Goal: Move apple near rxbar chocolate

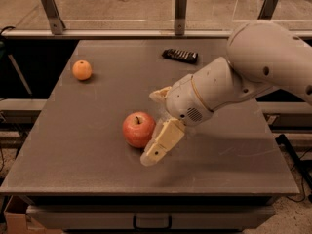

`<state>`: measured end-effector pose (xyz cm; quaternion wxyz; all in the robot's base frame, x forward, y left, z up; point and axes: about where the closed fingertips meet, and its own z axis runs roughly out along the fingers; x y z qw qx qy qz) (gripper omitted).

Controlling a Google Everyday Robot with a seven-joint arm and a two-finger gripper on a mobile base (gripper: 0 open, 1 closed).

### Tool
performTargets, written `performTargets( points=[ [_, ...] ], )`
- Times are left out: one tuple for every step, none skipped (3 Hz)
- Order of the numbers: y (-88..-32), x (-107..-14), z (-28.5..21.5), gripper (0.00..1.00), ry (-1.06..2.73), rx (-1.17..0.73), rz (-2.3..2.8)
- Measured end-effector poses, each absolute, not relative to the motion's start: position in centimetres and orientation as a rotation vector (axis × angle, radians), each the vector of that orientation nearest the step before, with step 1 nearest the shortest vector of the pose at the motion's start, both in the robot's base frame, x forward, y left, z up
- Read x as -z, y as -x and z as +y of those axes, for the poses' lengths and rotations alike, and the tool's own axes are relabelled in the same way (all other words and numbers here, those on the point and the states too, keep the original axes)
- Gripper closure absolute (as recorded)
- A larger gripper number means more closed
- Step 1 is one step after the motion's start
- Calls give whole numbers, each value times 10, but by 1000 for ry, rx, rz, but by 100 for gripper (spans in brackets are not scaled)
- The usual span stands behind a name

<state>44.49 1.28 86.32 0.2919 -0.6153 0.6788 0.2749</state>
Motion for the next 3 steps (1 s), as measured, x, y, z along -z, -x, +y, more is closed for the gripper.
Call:
performTargets(
  points=[
    [-445, -855, 19, 24, 1594, -784, 1803],
    [-440, -855, 33, 48, 1567, -842, 1783],
    [-447, -857, 26, 71, 1525, -840, 1798]
  ],
)
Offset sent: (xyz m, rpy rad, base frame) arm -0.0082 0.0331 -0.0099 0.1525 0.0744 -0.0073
